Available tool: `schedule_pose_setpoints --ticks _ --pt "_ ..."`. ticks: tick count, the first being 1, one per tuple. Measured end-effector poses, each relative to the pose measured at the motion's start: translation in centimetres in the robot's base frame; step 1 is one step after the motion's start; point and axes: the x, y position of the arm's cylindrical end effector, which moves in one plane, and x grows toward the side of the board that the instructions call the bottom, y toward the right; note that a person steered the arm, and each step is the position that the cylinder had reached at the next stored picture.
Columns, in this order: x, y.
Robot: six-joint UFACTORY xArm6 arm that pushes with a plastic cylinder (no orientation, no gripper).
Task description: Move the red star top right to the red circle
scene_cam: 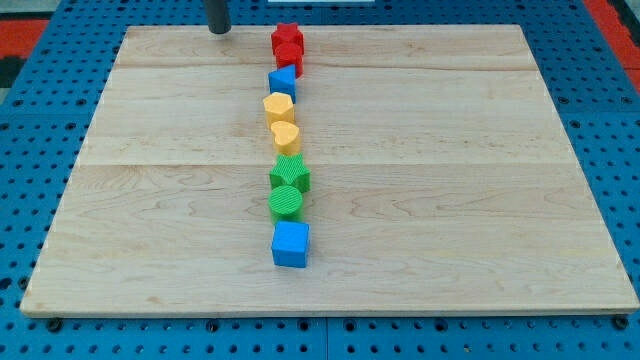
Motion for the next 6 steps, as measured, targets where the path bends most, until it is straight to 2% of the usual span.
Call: schedule_pose_setpoints --ticks 1,2,4,5,6 --pt "0.2 3.8" --pt "0.5 10.4" --pt "4.3 12.7" --pt "3.9 16.2" --pt "4.0 22.1"
